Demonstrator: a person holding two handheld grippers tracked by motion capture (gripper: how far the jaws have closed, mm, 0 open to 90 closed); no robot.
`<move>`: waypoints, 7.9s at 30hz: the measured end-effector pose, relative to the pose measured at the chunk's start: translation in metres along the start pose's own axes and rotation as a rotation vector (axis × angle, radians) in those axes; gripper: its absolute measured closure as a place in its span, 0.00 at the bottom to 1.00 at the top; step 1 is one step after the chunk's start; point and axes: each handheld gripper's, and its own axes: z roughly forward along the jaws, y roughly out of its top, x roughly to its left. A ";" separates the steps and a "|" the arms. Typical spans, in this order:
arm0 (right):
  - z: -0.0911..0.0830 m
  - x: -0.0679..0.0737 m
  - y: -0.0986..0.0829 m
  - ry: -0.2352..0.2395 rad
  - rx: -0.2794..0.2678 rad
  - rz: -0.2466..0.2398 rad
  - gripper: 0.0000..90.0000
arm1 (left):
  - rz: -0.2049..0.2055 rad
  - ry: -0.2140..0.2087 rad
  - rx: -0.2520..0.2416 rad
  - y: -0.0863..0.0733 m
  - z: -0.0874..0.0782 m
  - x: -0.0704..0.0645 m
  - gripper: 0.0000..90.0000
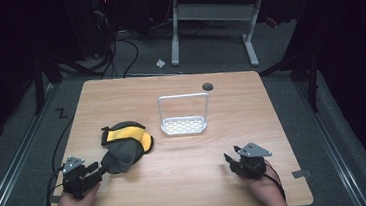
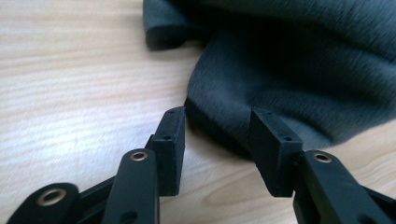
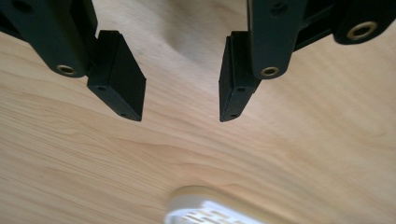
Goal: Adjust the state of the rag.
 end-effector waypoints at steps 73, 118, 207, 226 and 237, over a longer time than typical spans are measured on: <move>0.012 0.008 -0.001 0.068 0.028 -0.051 0.49 | 0.276 -0.352 0.140 0.000 0.035 -0.134 0.83; 0.019 0.058 0.015 0.114 0.050 -0.161 0.93 | 0.347 -0.417 0.029 0.015 0.034 -0.163 0.83; -0.008 -0.017 -0.011 -0.044 0.072 -0.012 0.91 | 0.274 -0.344 0.154 0.041 0.080 -0.109 0.84; -0.023 -0.003 -0.023 0.037 0.103 0.010 0.82 | 0.211 -0.156 0.167 0.012 0.039 -0.064 0.92; -0.013 0.004 0.035 0.057 -0.020 0.005 0.80 | 0.258 -0.194 0.180 0.013 0.045 -0.085 0.82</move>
